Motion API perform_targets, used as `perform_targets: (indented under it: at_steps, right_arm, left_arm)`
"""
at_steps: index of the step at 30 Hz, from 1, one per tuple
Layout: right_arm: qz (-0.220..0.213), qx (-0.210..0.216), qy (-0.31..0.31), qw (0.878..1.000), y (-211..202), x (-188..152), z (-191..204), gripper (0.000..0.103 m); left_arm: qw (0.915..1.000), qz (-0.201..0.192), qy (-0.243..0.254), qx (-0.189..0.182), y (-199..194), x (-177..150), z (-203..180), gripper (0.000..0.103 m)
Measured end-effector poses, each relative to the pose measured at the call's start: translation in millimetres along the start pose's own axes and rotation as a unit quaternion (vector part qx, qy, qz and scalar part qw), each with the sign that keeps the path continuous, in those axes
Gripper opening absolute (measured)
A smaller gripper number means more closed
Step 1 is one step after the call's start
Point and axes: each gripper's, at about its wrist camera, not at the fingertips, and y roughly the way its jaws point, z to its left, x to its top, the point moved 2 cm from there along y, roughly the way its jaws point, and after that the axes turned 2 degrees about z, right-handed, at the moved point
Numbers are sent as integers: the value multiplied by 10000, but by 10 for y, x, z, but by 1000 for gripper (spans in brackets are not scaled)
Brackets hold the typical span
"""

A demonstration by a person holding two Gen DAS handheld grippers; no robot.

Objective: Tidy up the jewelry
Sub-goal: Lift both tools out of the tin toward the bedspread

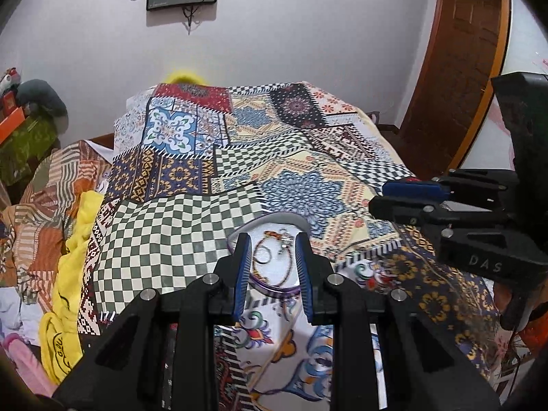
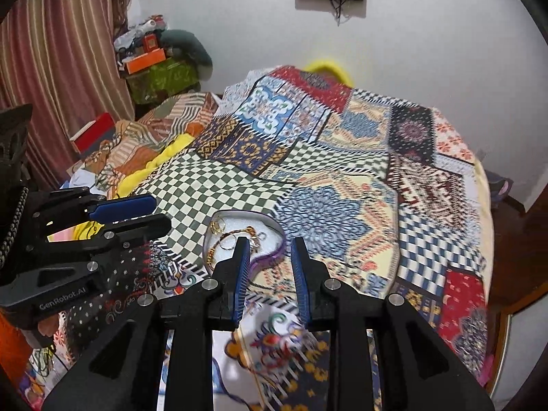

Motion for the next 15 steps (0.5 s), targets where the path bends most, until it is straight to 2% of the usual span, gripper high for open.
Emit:
perform_targets:
  at_steps: [5,9,15]
  right_arm:
    - [-89,-129,55,9999,-205,-129,-139,22]
    - [-106,-244,98,9996,-284,-265,-263,34]
    - [-15,-333,171,9993,-308,-471,-411,34]
  left_arm:
    - [9999,36,100,-83,-41,-23,-210,26]
    - [9995,174,208,-186,42,-84,-401,26]
    - [9970,556,370,-393,283,-278,-692,28]
